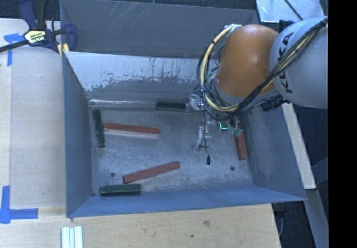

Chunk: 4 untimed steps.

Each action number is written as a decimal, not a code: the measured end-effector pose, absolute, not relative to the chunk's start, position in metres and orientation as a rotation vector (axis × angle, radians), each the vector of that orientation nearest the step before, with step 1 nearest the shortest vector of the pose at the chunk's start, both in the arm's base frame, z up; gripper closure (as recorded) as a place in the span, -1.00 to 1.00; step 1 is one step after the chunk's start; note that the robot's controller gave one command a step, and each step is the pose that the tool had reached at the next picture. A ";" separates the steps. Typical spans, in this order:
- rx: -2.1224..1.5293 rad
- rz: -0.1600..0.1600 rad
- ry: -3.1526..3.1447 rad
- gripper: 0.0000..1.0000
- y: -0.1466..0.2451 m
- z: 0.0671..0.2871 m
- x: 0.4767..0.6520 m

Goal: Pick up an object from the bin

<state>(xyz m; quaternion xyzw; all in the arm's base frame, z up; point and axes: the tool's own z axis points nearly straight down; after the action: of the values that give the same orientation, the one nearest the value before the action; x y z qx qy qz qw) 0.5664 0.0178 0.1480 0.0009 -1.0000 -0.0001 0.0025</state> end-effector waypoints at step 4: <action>0.064 0.000 -3.139 -1.00 0.120 0.100 0.500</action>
Offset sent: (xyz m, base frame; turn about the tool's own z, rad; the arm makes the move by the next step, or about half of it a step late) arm -0.0167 0.0753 -0.0780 -0.0808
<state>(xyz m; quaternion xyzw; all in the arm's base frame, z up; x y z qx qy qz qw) 0.4998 0.1203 0.0998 0.0203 -0.9998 0.0000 0.0007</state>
